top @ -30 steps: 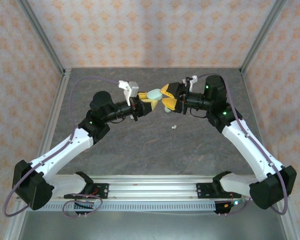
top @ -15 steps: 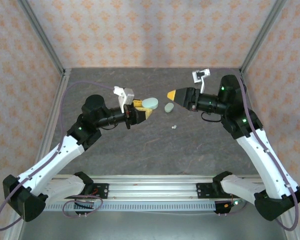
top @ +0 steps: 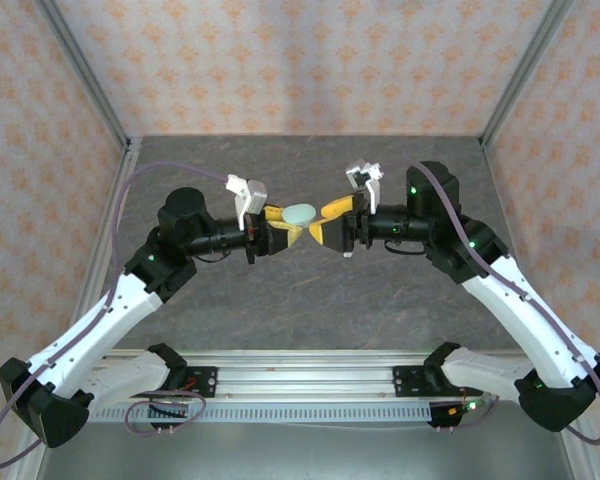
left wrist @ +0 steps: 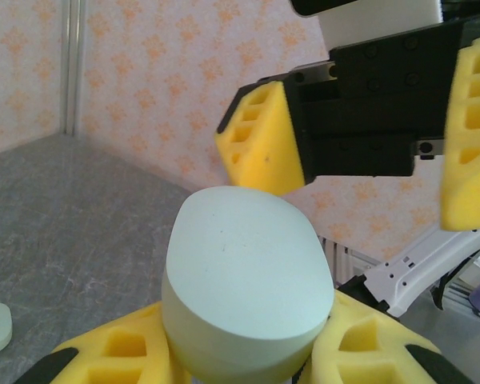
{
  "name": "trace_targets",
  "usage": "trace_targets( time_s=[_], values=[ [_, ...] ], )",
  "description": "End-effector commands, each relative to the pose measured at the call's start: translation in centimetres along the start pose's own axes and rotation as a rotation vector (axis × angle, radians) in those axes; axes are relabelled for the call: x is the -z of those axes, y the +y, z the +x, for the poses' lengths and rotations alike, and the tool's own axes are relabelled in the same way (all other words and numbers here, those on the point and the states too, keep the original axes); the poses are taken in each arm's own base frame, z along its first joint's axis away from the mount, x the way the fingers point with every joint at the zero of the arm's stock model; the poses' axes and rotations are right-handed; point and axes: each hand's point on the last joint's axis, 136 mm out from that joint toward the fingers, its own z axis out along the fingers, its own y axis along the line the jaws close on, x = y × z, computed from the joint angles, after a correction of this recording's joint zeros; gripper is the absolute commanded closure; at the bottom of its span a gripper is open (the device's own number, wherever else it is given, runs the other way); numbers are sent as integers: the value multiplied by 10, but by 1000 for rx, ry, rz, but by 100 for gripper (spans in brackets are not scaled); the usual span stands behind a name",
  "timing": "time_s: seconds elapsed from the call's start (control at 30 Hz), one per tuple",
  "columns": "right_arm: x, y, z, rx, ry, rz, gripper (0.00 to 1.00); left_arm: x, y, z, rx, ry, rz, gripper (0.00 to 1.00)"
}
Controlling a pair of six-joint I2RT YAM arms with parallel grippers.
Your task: Insert the wireless bluetooth earbuds into the charging case
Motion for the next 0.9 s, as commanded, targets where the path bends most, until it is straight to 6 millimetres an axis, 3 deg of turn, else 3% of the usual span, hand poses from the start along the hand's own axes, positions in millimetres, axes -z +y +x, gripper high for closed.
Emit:
trace_targets(
  time_s=[0.0, 0.87],
  values=[
    [0, 5, -14, 104, -43, -5, 28, 5, -18, -14, -45, -12, 55, 93],
    [-14, 9, -3, 169, 9, -107, 29, -2, -26, -12, -34, 20, 104, 93]
  ],
)
